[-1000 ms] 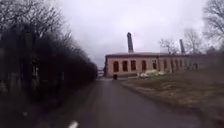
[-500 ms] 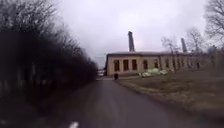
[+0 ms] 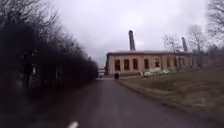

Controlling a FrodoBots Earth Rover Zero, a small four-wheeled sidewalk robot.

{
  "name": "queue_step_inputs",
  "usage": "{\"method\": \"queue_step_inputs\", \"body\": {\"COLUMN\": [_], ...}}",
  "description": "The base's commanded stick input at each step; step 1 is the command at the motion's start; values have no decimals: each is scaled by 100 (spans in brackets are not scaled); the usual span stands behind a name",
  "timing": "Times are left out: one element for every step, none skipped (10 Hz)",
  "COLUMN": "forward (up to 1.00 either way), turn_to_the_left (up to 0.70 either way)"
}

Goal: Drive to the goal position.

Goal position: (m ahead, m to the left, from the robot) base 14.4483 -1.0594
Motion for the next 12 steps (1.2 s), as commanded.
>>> {"method": "queue_step_inputs", "body": {"forward": [100, 100, 100, 100, 100, 100, 100, 100, 100, 100, 100, 100], "turn_to_the_left": [0, 0, 0, 0, 0, 0, 0, 0, 0, 0, 0, 0]}}
